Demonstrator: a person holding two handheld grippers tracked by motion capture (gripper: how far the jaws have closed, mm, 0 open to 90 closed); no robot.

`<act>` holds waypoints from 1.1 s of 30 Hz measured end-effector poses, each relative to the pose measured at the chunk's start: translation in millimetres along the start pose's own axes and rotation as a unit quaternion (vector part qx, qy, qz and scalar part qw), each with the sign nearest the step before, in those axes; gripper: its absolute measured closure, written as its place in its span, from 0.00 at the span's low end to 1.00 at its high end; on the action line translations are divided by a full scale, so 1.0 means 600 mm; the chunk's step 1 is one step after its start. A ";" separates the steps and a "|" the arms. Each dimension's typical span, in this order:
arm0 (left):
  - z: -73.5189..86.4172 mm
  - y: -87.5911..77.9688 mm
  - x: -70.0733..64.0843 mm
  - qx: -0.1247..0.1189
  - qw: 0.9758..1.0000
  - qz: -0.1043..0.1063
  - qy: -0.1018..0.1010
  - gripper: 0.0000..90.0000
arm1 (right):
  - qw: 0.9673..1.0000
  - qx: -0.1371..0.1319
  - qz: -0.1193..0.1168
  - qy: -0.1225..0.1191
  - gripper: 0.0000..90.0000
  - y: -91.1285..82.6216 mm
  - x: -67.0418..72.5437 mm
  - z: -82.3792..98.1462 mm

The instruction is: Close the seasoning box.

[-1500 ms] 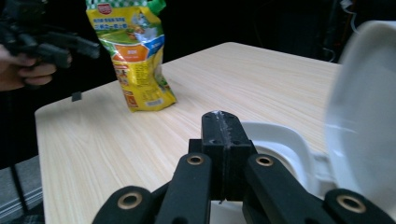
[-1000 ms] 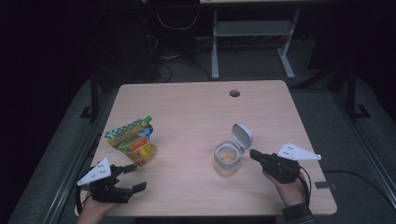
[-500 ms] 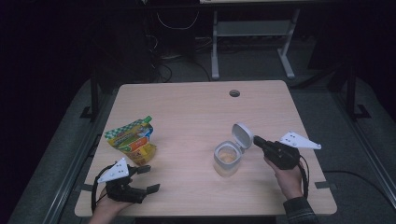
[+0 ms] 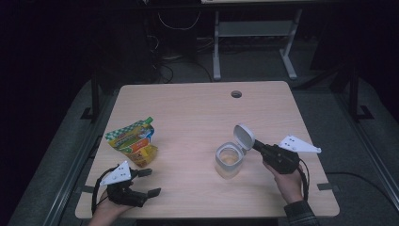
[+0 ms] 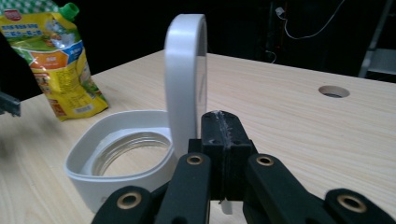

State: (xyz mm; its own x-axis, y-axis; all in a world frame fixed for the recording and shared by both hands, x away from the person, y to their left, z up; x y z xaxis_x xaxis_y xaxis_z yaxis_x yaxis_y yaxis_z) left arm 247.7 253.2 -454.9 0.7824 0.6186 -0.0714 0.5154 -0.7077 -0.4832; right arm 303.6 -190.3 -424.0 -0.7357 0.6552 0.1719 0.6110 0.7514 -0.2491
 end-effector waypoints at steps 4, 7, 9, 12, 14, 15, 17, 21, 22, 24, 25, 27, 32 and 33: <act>0.000 -0.002 0.001 0.000 1.000 -0.002 0.001 0.22 | 1.000 0.000 -0.003 -0.002 0.99 0.000 0.003 0.000; 0.001 -0.002 0.001 0.001 1.000 -0.002 0.001 0.22 | 1.000 -0.001 -0.005 -0.003 0.99 0.000 0.006 -0.001; 0.001 -0.002 0.001 0.002 1.000 -0.002 0.002 0.22 | 1.000 -0.002 -0.008 -0.004 0.99 0.001 0.007 -0.001; 0.001 -0.002 0.001 0.002 1.000 -0.002 0.003 0.22 | 1.000 -0.001 -0.011 -0.003 0.99 0.002 0.010 -0.001; 0.001 -0.002 0.001 0.002 1.000 -0.002 0.002 0.22 | 1.000 0.002 -0.014 -0.005 0.99 0.003 0.012 -0.001; 0.001 -0.002 0.001 0.002 1.000 -0.002 0.002 0.22 | 1.000 0.002 -0.014 -0.007 0.99 0.004 0.013 -0.001; 0.001 -0.002 0.001 0.002 1.000 -0.002 0.002 0.22 | 1.000 0.002 -0.015 -0.010 0.99 0.005 0.013 -0.001; 0.001 -0.002 0.001 0.003 1.000 -0.001 0.002 0.22 | 1.000 0.002 -0.013 -0.008 0.99 0.004 0.012 0.000; 0.001 -0.002 0.001 0.003 1.000 -0.001 0.003 0.22 | 1.000 0.002 -0.012 -0.007 0.99 0.003 0.012 0.000; 0.001 -0.002 0.001 0.002 1.000 -0.001 0.002 0.22 | 1.000 0.002 -0.012 -0.007 0.98 0.003 0.012 0.000; 0.001 -0.002 0.001 0.002 1.000 -0.001 0.002 0.22 | 1.000 0.002 -0.011 -0.007 0.98 0.003 0.011 0.001; 0.002 -0.002 0.001 0.003 1.000 -0.002 0.002 0.22 | 1.000 0.003 -0.007 -0.009 0.96 0.003 0.010 0.001; 0.002 -0.003 0.001 0.001 1.000 -0.002 0.002 0.22 | 1.000 0.004 0.007 -0.009 0.86 -0.003 0.005 0.003; 0.002 -0.003 0.001 0.001 1.000 -0.002 0.002 0.22 | 1.000 0.003 0.017 -0.006 0.83 -0.006 0.002 0.004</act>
State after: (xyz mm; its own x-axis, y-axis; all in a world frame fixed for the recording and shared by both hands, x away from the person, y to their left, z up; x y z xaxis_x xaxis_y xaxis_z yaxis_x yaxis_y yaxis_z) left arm 246.9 255.3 -454.9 0.7824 0.6193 -0.0661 0.5171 -0.7050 -0.4853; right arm 299.9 -192.2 -424.9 -0.7177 0.6797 0.1516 0.6342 0.7278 -0.2607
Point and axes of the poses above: each handheld gripper's, and its own axes: y roughly forward along the jaws, z roughly out of its underside, x roughly to its left, the point moved 3 cm from there along y, roughly forward along the jaws, and after that the axes turned 8 degrees about -z, right-handed, at the moved point
